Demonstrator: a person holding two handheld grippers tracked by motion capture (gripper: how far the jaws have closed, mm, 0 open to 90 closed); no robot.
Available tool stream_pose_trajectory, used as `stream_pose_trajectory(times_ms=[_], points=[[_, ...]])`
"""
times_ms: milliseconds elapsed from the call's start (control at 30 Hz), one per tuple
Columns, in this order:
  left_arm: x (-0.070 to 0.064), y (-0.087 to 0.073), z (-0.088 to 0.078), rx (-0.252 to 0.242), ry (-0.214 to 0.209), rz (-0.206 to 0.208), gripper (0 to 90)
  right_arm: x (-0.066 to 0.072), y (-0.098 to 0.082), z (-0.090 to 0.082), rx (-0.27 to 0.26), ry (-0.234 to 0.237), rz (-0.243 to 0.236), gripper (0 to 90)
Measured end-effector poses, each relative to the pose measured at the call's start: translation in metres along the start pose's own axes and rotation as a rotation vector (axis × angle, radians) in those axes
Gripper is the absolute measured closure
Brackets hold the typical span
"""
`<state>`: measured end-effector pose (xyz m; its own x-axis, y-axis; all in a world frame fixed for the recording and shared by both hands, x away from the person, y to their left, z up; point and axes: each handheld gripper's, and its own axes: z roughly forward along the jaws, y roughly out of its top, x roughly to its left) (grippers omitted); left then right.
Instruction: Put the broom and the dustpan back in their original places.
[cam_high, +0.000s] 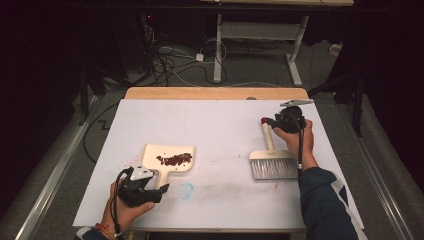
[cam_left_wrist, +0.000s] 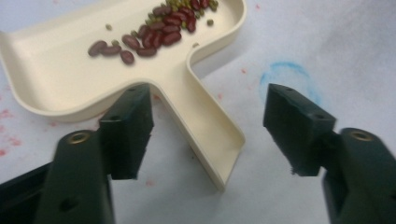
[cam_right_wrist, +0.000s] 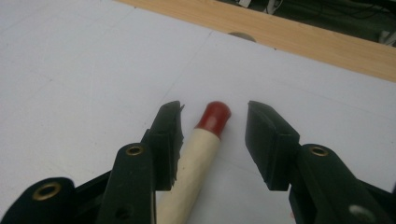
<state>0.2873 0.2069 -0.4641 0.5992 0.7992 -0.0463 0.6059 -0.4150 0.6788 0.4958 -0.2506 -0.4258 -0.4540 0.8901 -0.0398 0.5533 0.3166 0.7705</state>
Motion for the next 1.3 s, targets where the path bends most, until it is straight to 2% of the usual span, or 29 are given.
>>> stream_pose_trajectory(times_ms=[33, 167, 233, 300, 333, 400, 467, 600, 667, 733, 933, 1000, 1067, 1233, 1300], points=[[-0.001, 0.000, 0.000, -0.004, 0.009, 0.010, 25.0, 0.000, 0.000, -0.001, -0.002, 0.001, -0.002, 55.9], [-0.005, -0.001, -0.001, -0.043, 0.002, 0.039, 23.0, 0.005, -0.001, -0.007, -0.047, -0.009, -0.008, 56.0], [-0.007, -0.002, -0.002, -0.063, 0.004, 0.051, 22.8, 0.008, -0.002, -0.012, -0.082, 0.008, -0.001, 56.0], [-0.007, -0.003, -0.003, -0.081, -0.025, 0.063, 22.3, 0.010, -0.002, -0.016, -0.098, 0.017, -0.007, 54.8], [-0.008, -0.003, -0.002, -0.089, -0.020, 0.072, 21.6, 0.010, -0.002, -0.018, -0.104, 0.020, -0.013, 54.2], [-0.010, -0.004, -0.001, -0.093, 0.012, 0.118, 21.5, 0.012, -0.002, -0.023, -0.127, 0.023, -0.007, 52.2], [-0.011, -0.005, 0.000, -0.094, 0.028, 0.133, 21.5, 0.012, -0.002, -0.028, -0.147, 0.024, -0.001, 49.7], [-0.012, -0.004, 0.002, -0.106, 0.023, 0.124, 21.5, 0.016, -0.001, -0.040, -0.202, 0.024, 0.016, 46.5], [-0.013, -0.004, 0.003, -0.106, 0.019, 0.124, 21.4, 0.019, -0.002, -0.045, -0.230, 0.046, 0.037, 43.9], [-0.014, -0.003, 0.003, -0.105, 0.021, 0.128, 21.1, 0.025, -0.003, -0.049, -0.249, 0.045, 0.033, 41.3], [-0.014, -0.003, 0.004, -0.093, 0.022, 0.131, 20.2, 0.044, -0.001, -0.057, -0.269, 0.074, -0.020, 36.5], [-0.014, -0.004, 0.003, -0.095, 0.021, 0.128, 20.2, 0.050, 0.000, -0.062, -0.282, 0.064, -0.046, 34.8], [-0.014, -0.004, 0.002, -0.098, 0.026, 0.130, 20.2, 0.054, 0.001, -0.066, -0.280, 0.074, -0.061, 33.5], [-0.014, -0.004, 0.002, -0.098, 0.030, 0.139, 20.2, 0.057, 0.001, -0.074, -0.301, 0.063, -0.087, 31.4], [-0.014, -0.004, 0.002, -0.093, 0.029, 0.141, 20.2, 0.057, 0.000, -0.077, -0.303, 0.072, -0.089, 30.1]])
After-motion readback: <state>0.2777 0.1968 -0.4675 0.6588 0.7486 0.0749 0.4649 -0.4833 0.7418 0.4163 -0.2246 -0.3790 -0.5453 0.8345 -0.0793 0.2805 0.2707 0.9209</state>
